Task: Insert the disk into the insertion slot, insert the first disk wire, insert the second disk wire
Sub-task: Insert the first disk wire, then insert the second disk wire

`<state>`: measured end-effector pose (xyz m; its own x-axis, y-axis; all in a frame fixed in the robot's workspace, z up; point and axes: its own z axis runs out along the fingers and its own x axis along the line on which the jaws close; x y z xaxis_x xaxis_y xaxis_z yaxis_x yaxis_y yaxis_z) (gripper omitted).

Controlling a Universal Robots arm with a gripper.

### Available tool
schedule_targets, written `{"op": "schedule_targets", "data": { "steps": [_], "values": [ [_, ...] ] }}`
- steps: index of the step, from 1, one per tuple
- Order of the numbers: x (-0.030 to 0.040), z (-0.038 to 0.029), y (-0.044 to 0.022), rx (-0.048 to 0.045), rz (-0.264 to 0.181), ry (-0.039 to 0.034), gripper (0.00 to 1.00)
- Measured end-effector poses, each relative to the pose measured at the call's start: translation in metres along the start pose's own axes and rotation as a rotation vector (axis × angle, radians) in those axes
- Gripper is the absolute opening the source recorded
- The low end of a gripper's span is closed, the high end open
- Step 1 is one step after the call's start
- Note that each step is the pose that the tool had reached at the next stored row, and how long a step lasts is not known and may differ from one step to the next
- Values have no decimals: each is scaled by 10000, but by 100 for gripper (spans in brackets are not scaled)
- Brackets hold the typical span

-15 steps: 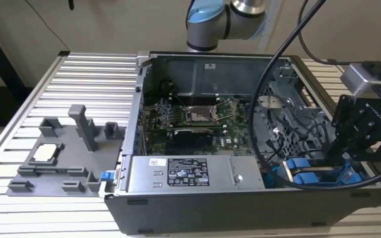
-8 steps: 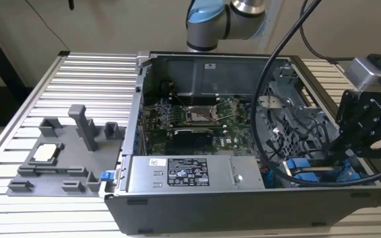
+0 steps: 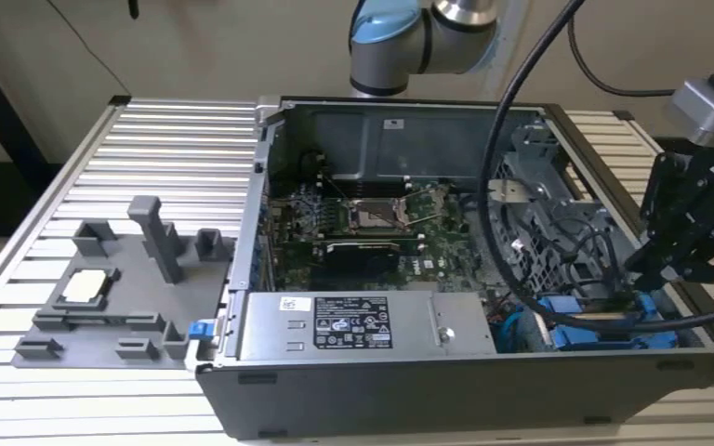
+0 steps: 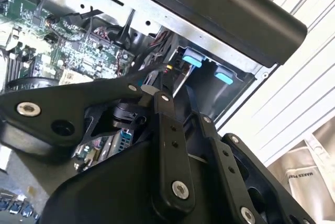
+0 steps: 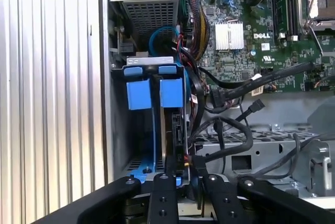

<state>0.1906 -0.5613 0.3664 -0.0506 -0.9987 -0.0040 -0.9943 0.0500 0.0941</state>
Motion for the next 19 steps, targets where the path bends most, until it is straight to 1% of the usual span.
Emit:
{"op": "schedule_targets", "data": {
  "steps": [2,3,7,9,13,17,19],
  "values": [
    [-10,-25,3,1,1,20,27],
    [-27,-32,4,2,3,42,27],
    [-123,-47,11,7,14,149,27],
    [-157,-59,14,10,18,193,27],
    [-165,-68,35,37,19,205,27],
    [-166,-65,88,110,19,202,27],
    [-167,-61,126,155,19,199,27]
  ]
}}
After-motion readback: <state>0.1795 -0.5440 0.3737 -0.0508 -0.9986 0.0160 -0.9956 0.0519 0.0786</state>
